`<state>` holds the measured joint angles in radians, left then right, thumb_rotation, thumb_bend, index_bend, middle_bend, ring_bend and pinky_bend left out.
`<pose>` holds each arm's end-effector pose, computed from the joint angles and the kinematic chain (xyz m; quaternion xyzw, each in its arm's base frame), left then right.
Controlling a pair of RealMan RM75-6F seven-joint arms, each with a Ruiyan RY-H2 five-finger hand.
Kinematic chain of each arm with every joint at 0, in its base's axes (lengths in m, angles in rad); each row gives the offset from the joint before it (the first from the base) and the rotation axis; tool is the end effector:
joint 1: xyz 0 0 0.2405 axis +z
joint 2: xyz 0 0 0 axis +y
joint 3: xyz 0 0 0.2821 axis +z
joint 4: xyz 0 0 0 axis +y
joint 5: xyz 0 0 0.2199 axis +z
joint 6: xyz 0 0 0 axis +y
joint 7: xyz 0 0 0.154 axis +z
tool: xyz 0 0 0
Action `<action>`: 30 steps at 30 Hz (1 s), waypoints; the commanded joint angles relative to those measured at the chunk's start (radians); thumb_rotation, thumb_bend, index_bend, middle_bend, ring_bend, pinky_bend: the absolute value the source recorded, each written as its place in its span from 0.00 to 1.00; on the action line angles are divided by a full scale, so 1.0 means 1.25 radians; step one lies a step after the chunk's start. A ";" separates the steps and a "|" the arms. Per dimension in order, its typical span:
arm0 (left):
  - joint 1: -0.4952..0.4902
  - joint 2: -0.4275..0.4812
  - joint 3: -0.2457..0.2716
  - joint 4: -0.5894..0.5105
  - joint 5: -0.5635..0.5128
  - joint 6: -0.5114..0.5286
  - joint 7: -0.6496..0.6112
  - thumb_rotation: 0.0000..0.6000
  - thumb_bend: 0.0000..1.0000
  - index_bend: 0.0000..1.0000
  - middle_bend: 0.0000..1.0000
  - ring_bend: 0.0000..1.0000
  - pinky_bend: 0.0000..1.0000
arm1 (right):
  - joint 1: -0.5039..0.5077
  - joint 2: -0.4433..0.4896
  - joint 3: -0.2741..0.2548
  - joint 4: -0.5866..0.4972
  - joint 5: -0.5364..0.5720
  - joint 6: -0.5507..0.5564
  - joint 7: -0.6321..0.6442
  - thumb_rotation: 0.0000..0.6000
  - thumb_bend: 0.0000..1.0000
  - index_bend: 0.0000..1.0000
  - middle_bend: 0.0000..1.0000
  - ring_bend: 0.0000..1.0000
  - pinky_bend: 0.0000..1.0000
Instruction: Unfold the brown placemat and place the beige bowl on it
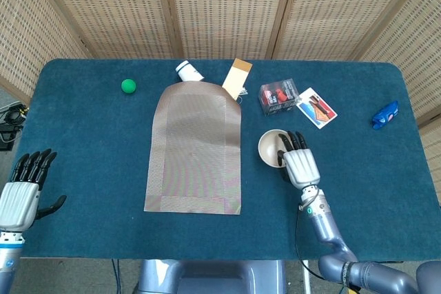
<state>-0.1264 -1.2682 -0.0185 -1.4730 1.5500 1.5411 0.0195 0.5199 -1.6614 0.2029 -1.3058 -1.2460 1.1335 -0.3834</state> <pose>-0.3361 0.2020 0.1218 -0.6123 -0.3548 -0.4141 0.5724 -0.2366 -0.3458 -0.0262 0.6833 -0.3564 0.3648 0.5225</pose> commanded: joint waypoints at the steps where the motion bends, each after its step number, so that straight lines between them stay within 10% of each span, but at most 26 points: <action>1: 0.002 0.001 -0.001 -0.001 0.001 0.004 -0.004 1.00 0.23 0.00 0.00 0.00 0.00 | -0.013 0.023 0.004 0.006 0.016 0.006 0.005 1.00 0.60 0.69 0.19 0.05 0.00; 23: 0.009 0.005 0.003 -0.024 0.027 0.017 0.021 1.00 0.23 0.00 0.00 0.00 0.00 | -0.054 0.077 -0.002 0.114 0.099 -0.036 0.040 1.00 0.52 0.68 0.14 0.04 0.00; 30: 0.014 0.011 0.001 -0.026 0.023 0.019 0.016 1.00 0.23 0.00 0.00 0.00 0.00 | -0.060 0.080 -0.006 0.098 0.121 -0.031 -0.002 1.00 0.32 0.38 0.00 0.00 0.00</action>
<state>-0.1096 -1.2548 -0.0170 -1.5061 1.5797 1.5652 0.0395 0.4475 -1.5643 0.1972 -1.1769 -1.0980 1.0903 -0.3791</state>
